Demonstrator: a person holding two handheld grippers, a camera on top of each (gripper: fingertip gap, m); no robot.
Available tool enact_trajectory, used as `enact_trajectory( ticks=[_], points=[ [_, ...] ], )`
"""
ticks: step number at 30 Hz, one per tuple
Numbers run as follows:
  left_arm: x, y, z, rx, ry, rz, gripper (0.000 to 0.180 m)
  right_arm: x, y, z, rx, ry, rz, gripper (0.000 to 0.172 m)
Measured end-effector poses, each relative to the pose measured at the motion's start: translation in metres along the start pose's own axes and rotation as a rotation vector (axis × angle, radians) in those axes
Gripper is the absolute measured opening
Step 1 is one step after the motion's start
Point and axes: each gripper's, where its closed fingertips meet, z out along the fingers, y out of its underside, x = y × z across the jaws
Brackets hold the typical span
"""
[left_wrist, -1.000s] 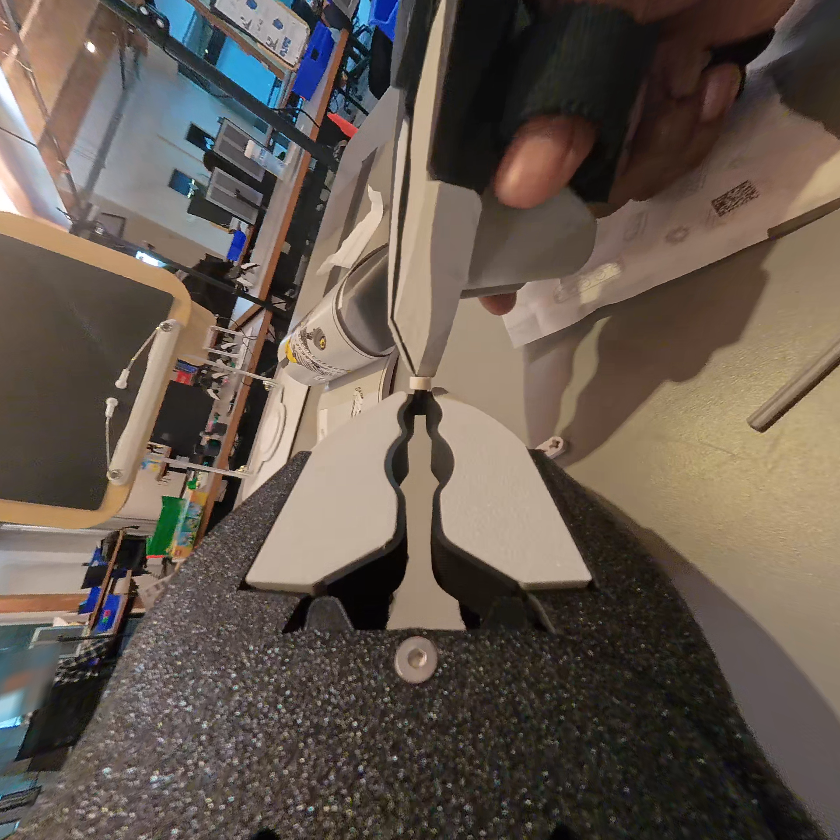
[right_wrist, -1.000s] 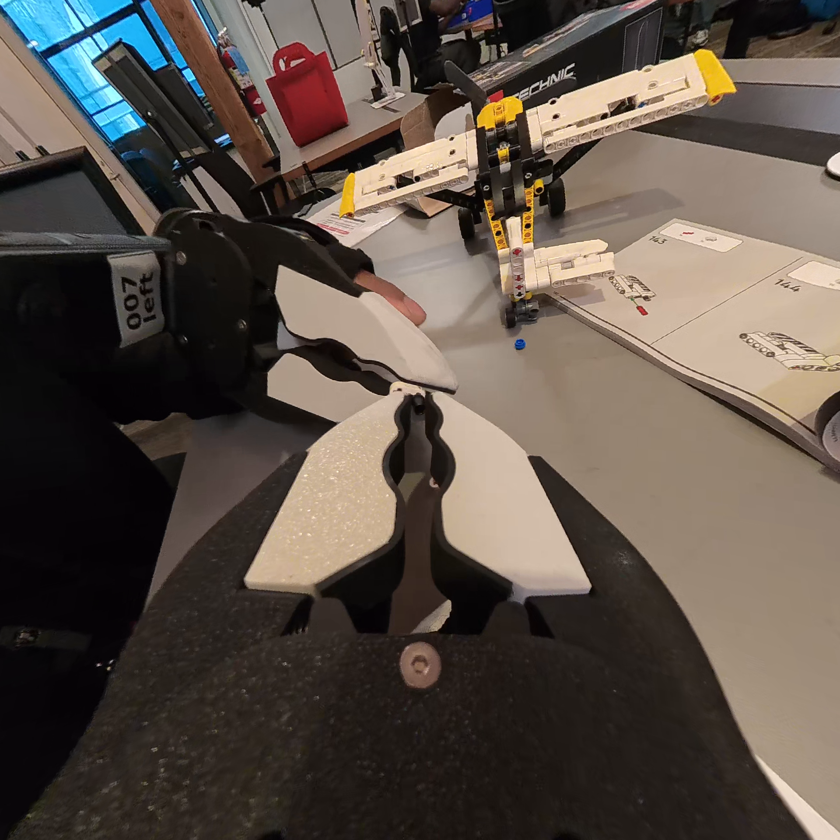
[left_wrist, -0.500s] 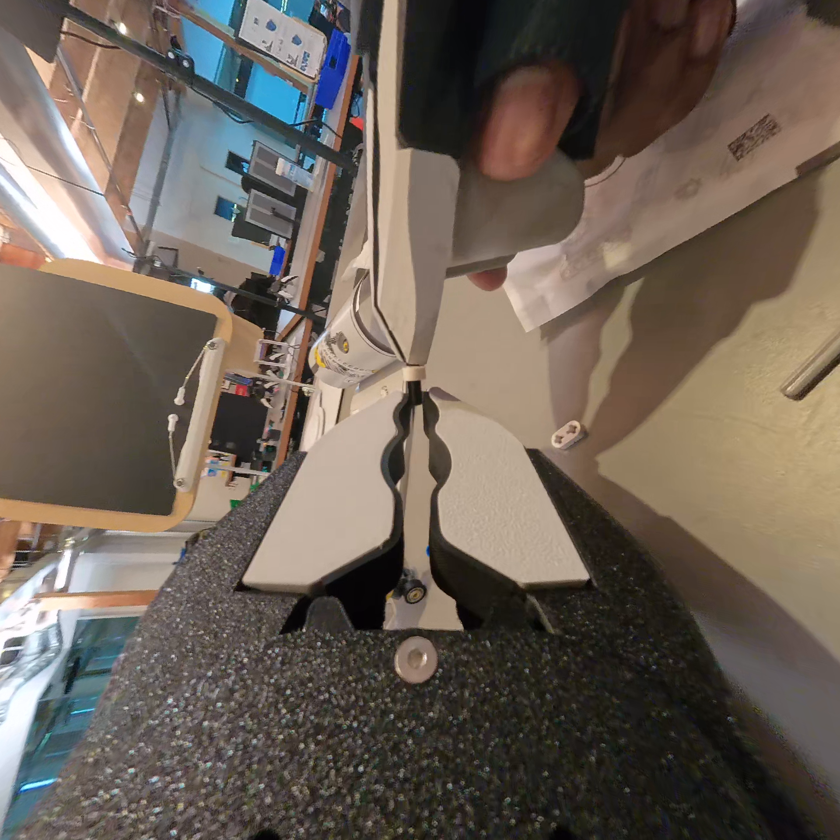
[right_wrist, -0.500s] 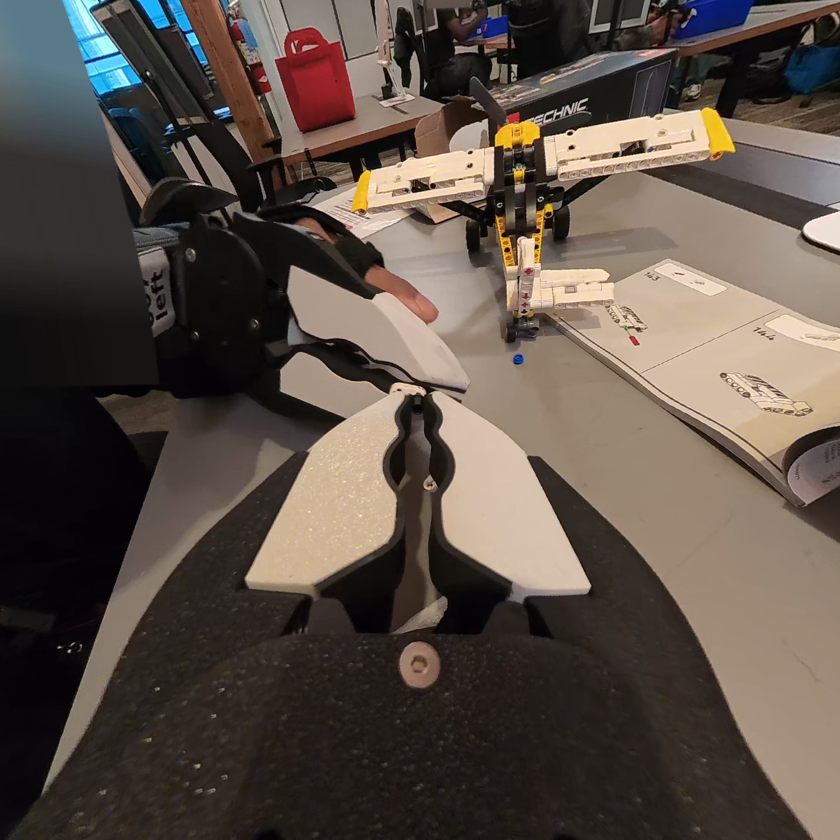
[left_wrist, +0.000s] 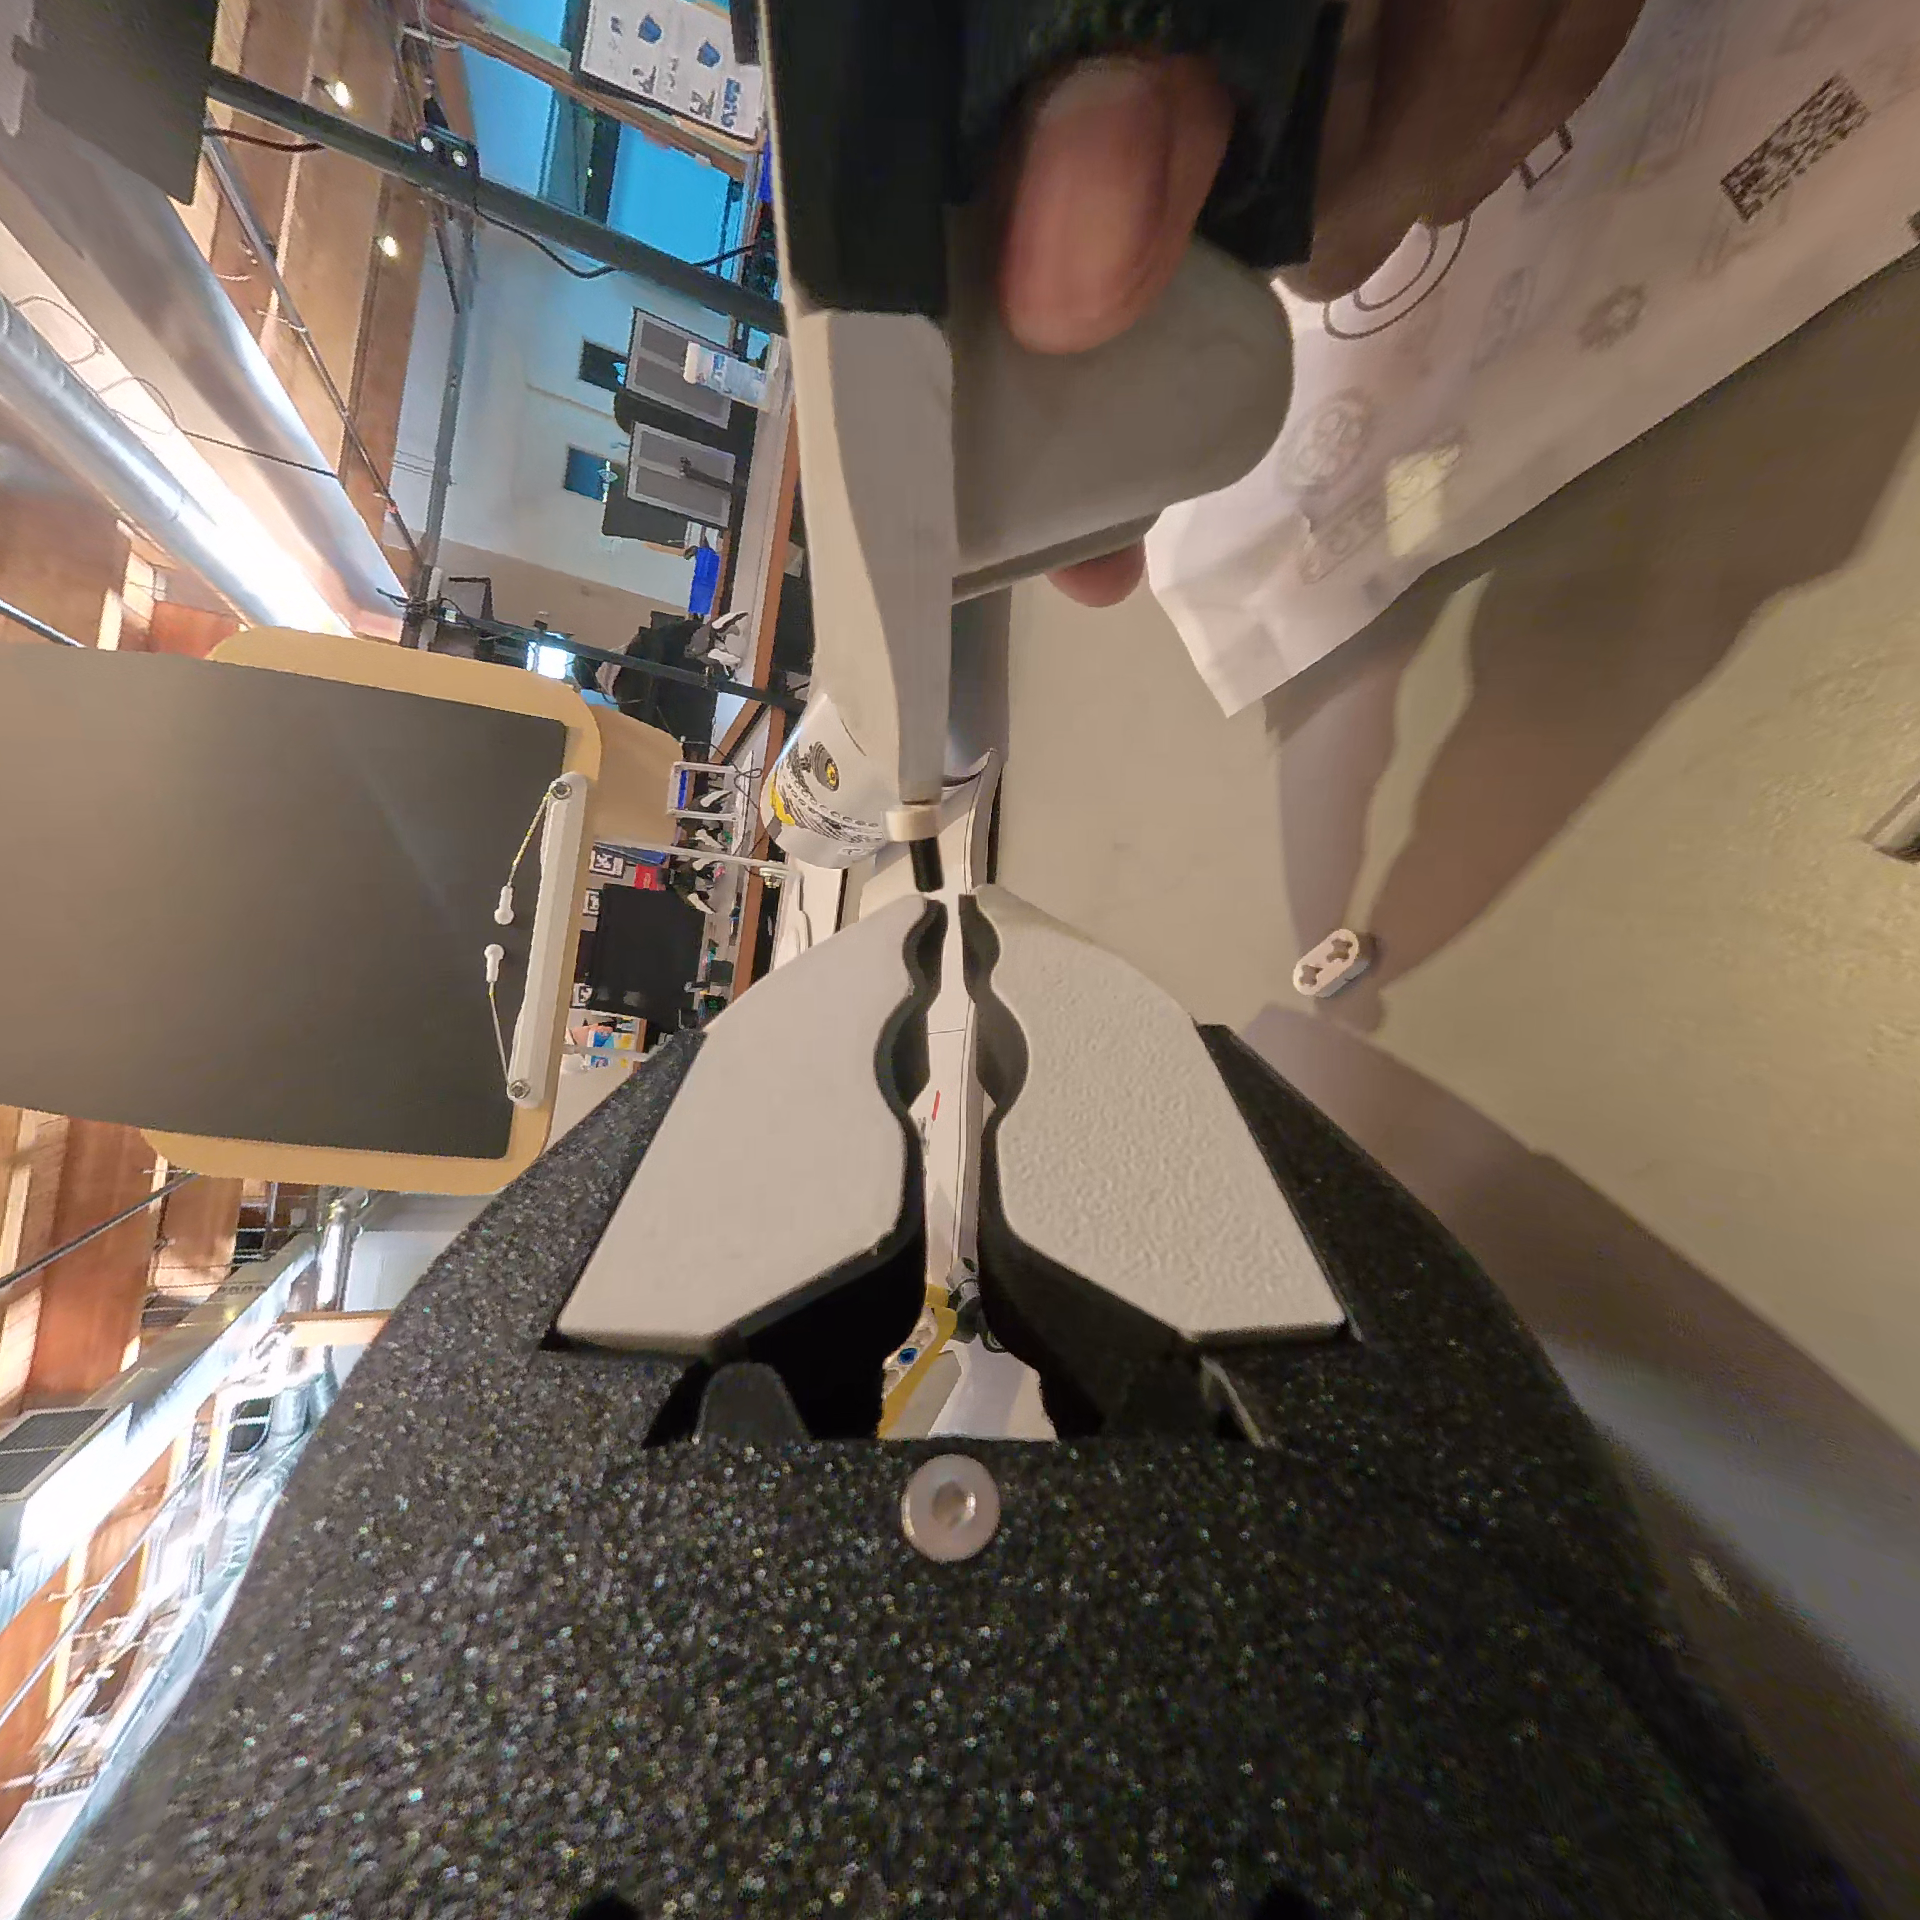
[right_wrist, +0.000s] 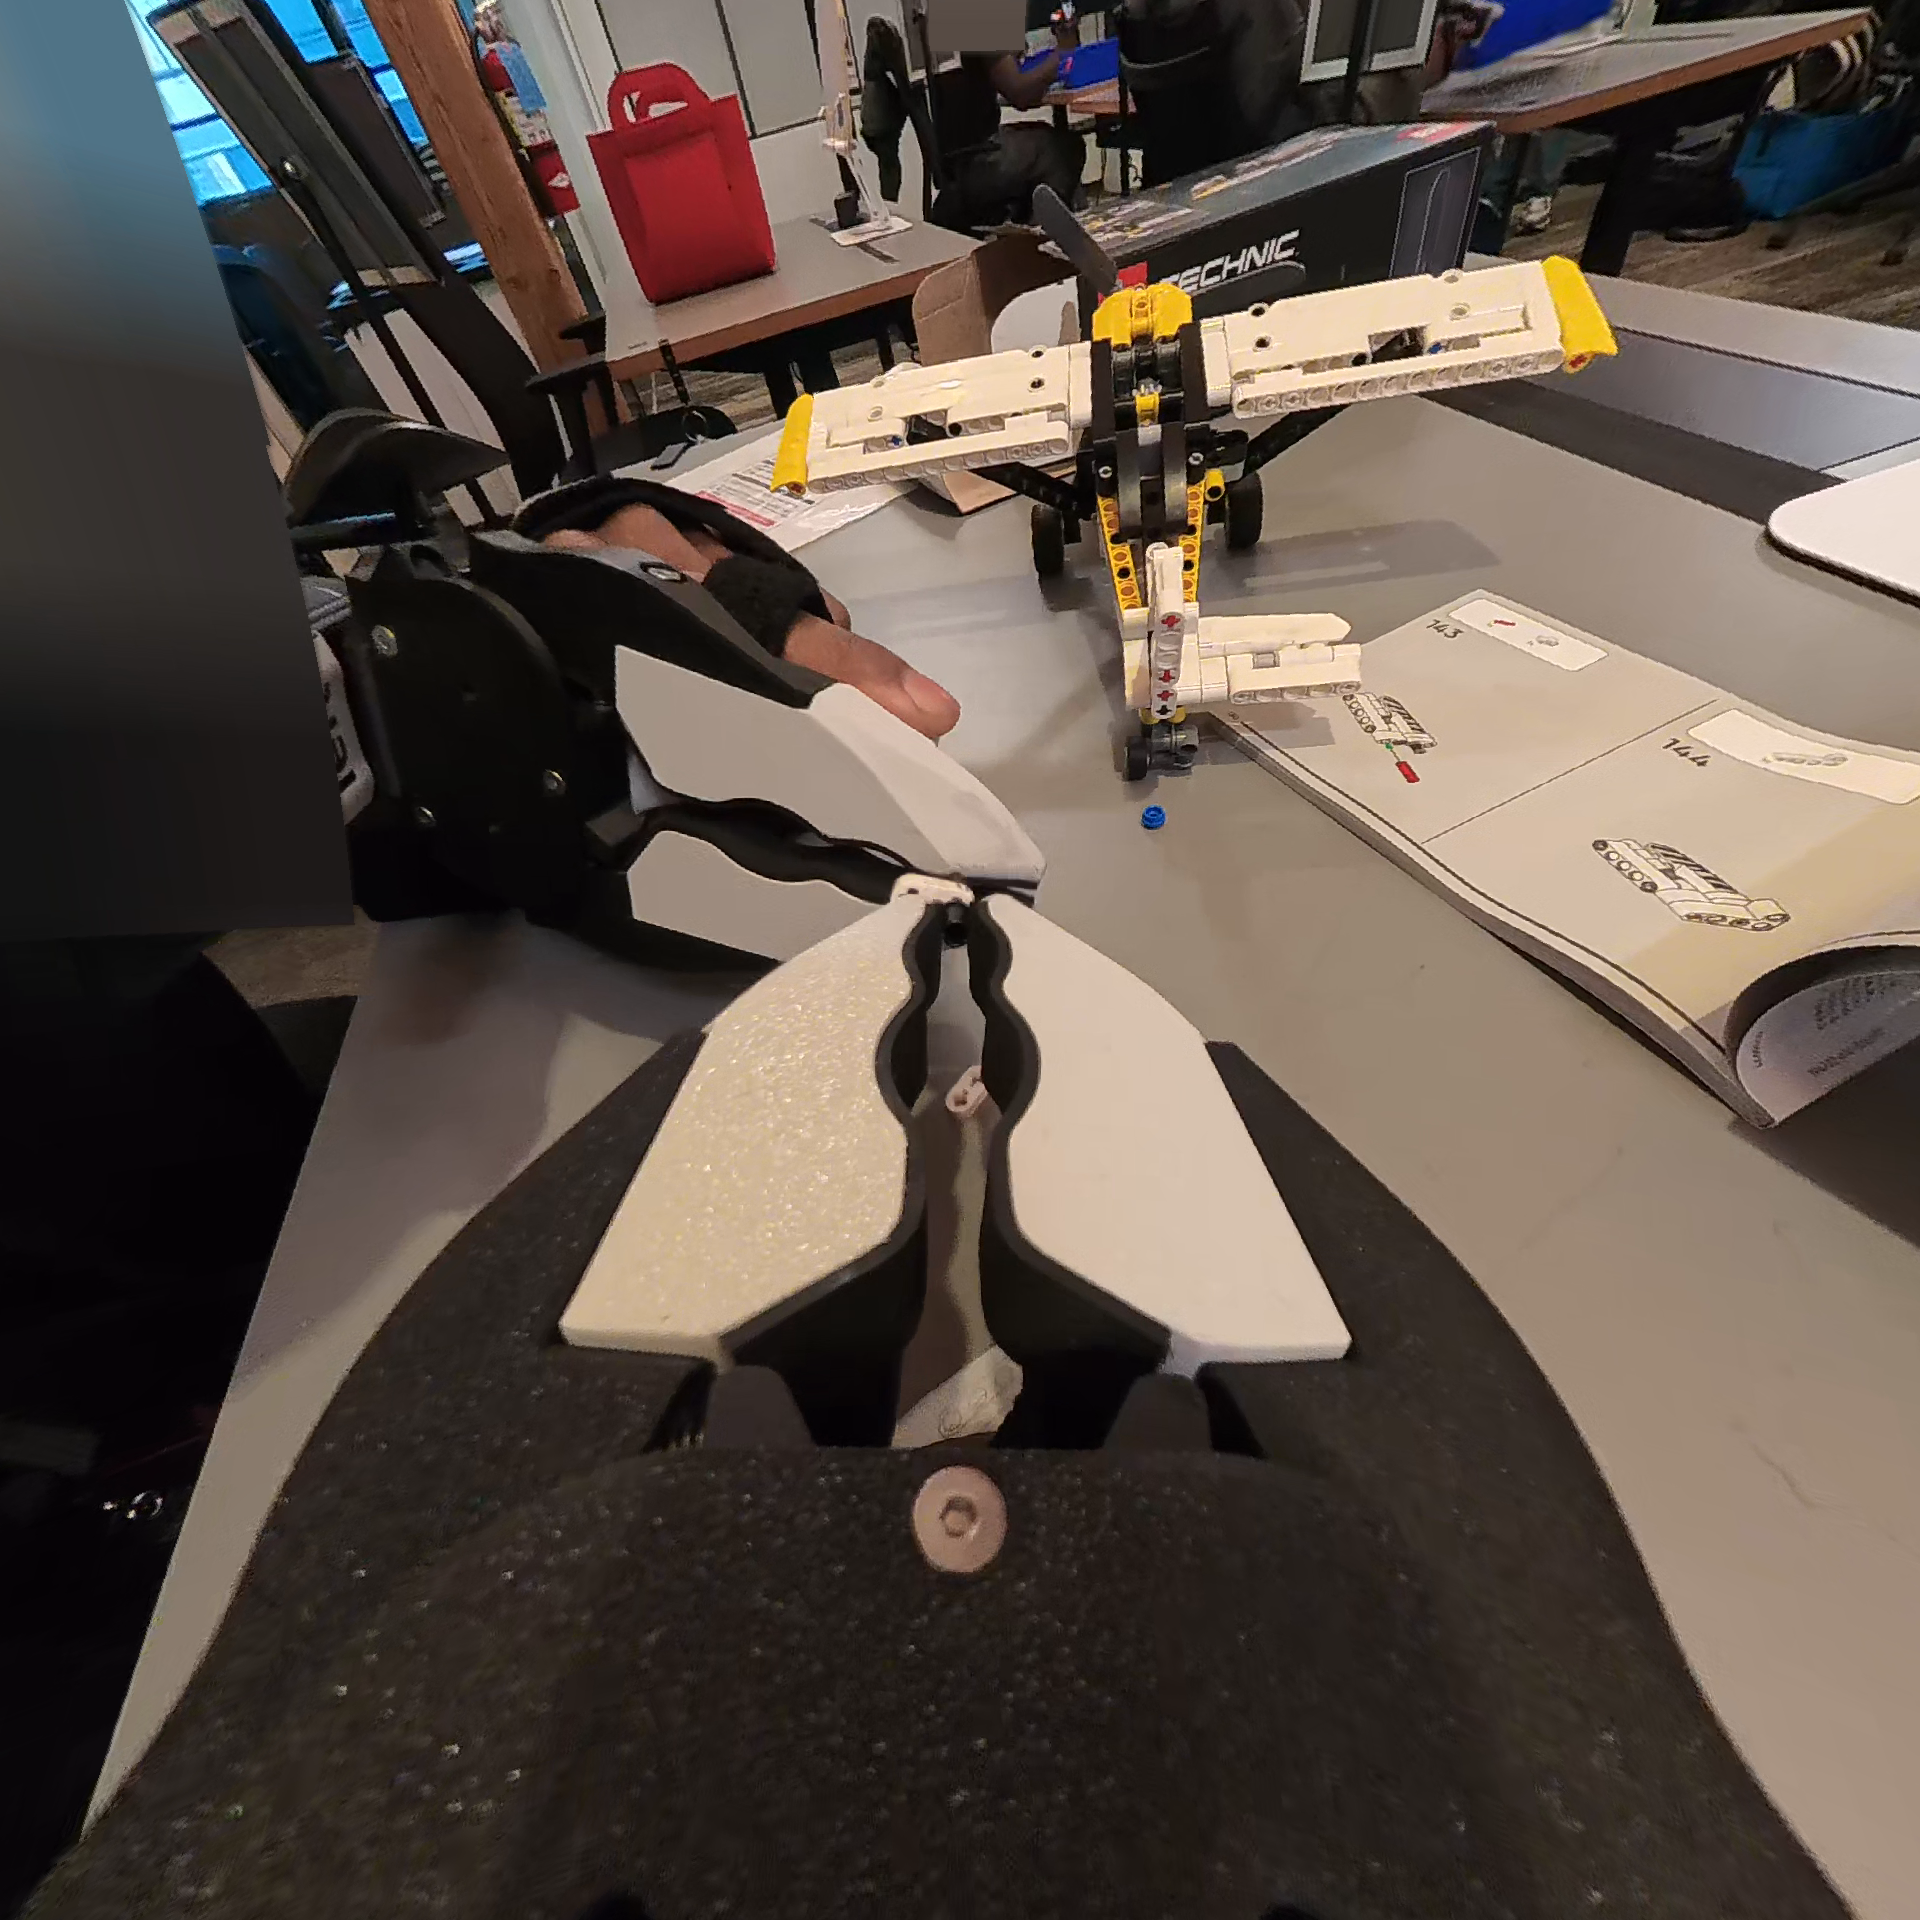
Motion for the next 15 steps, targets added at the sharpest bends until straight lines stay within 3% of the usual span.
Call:
enact_trajectory(
  ticks=[15],
  points=[
    [0.0020,-0.0016,0.0009,0.010,0.002,-0.016,0.005,-0.0032,0.0030,0.0025,-0.013,-0.023,0.010,0.005]
  ],
)
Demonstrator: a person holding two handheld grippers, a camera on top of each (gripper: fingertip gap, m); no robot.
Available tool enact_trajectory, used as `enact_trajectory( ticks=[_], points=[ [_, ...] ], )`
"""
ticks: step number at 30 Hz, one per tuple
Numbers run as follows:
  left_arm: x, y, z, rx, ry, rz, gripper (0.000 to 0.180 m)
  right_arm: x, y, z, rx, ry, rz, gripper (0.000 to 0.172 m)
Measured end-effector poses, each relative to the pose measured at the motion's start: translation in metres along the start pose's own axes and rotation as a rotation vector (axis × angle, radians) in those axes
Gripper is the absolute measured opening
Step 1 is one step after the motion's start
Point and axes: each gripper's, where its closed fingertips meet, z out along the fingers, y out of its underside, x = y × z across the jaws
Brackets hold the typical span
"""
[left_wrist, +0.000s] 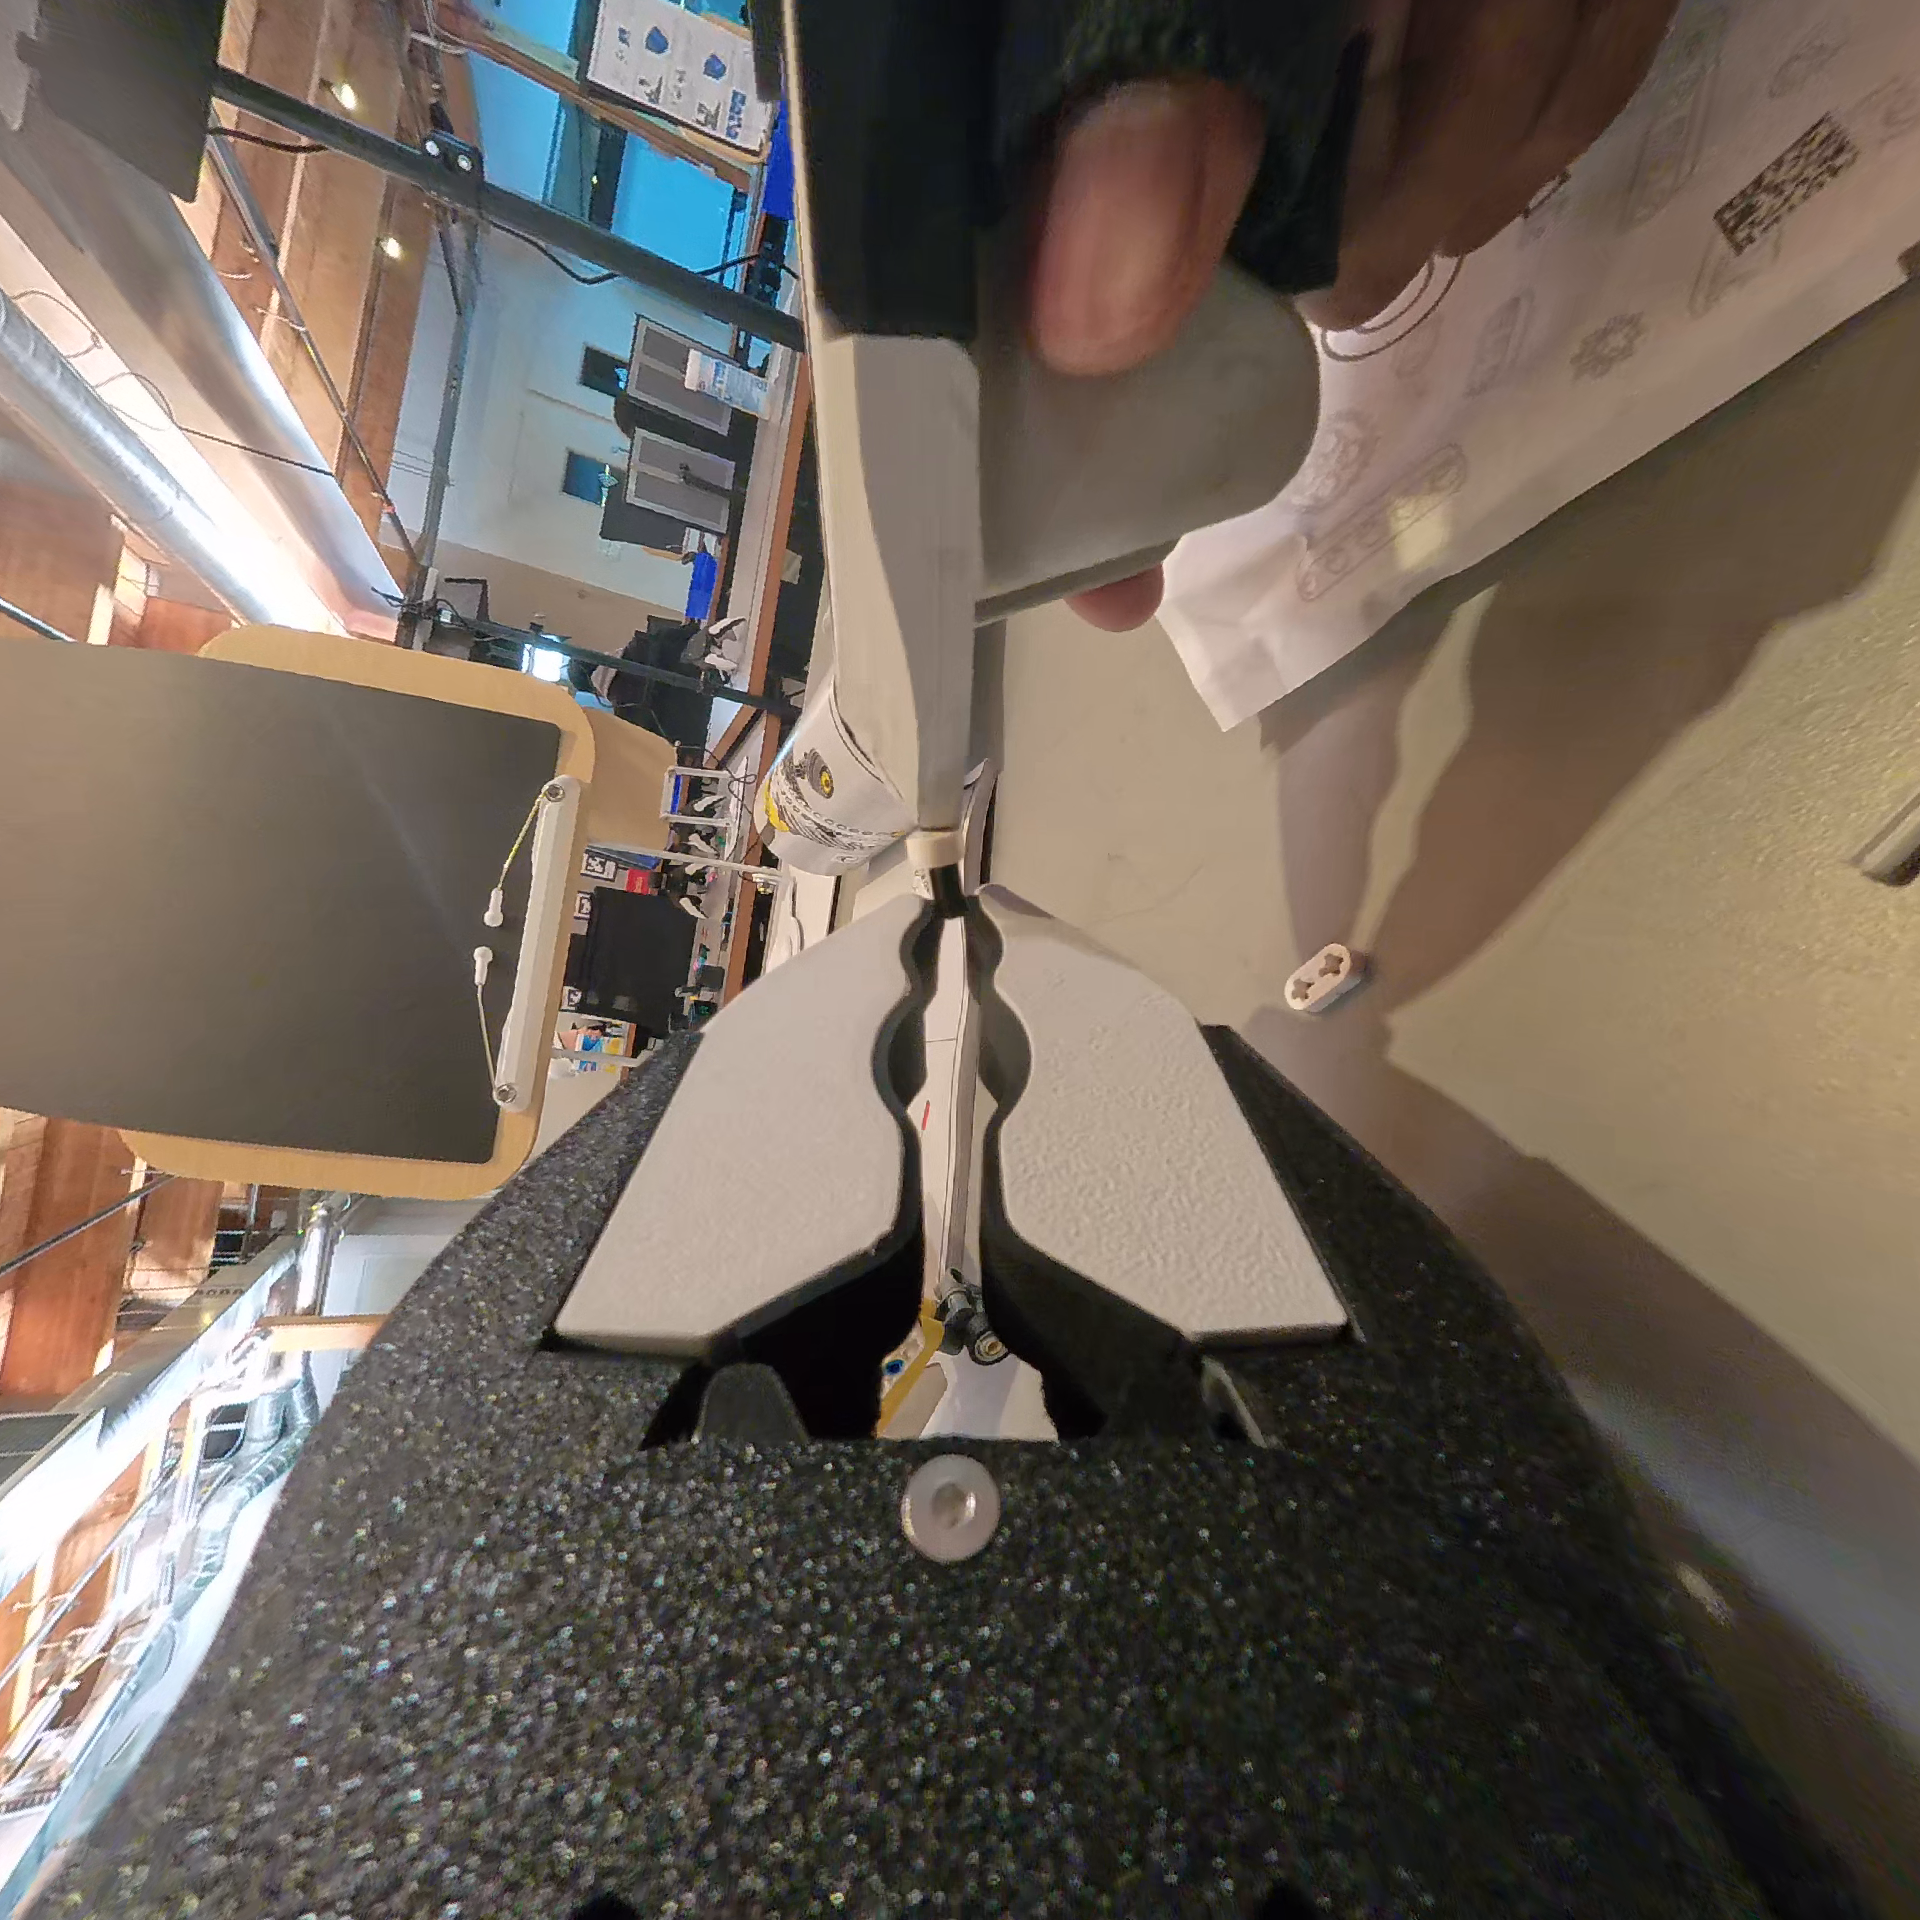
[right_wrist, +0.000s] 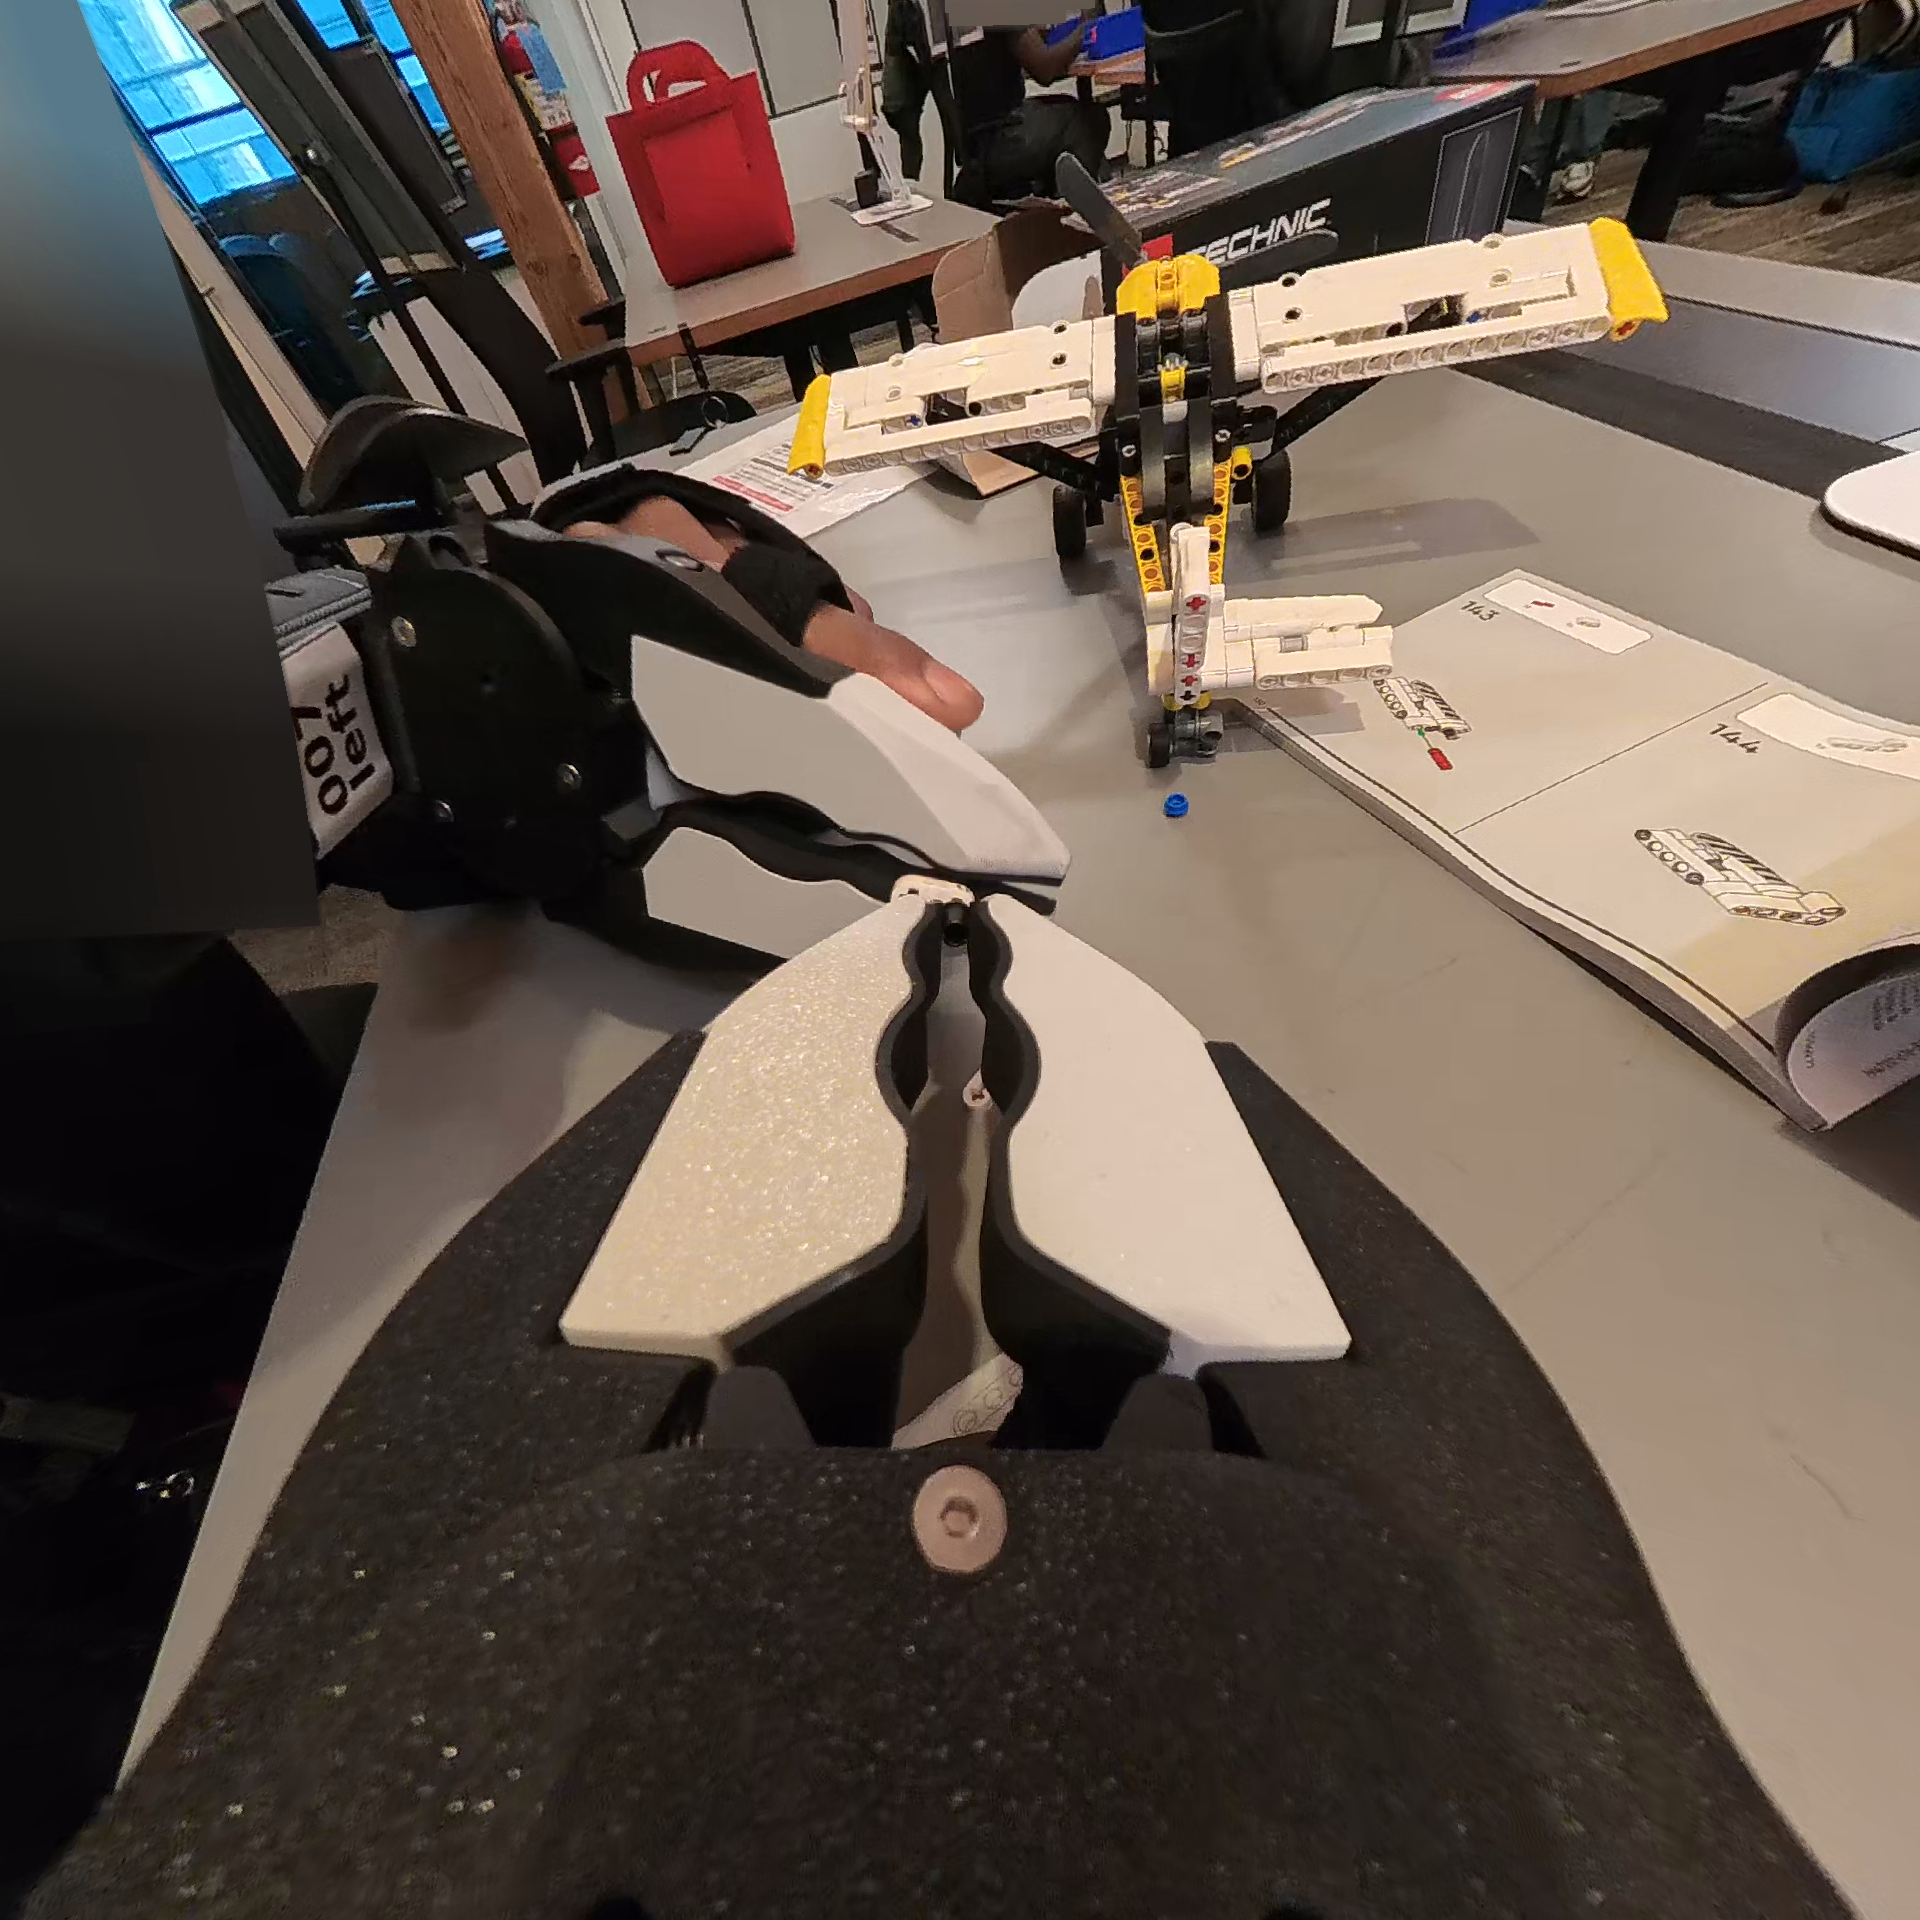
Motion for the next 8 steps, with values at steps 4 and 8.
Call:
enact_trajectory(
  ticks=[4,8],
  points=[
    [-0.0002,0.0012,-0.0006,-0.017,0.003,0.022,0.004,-0.0005,0.0009,0.0009,-0.002,-0.005,0.013,0.005],
    [-0.0017,0.0016,-0.0023,-0.033,-0.018,0.072,0.003,-0.0019,0.0013,0.0013,0.003,-0.029,0.064,0.005]
  ],
)
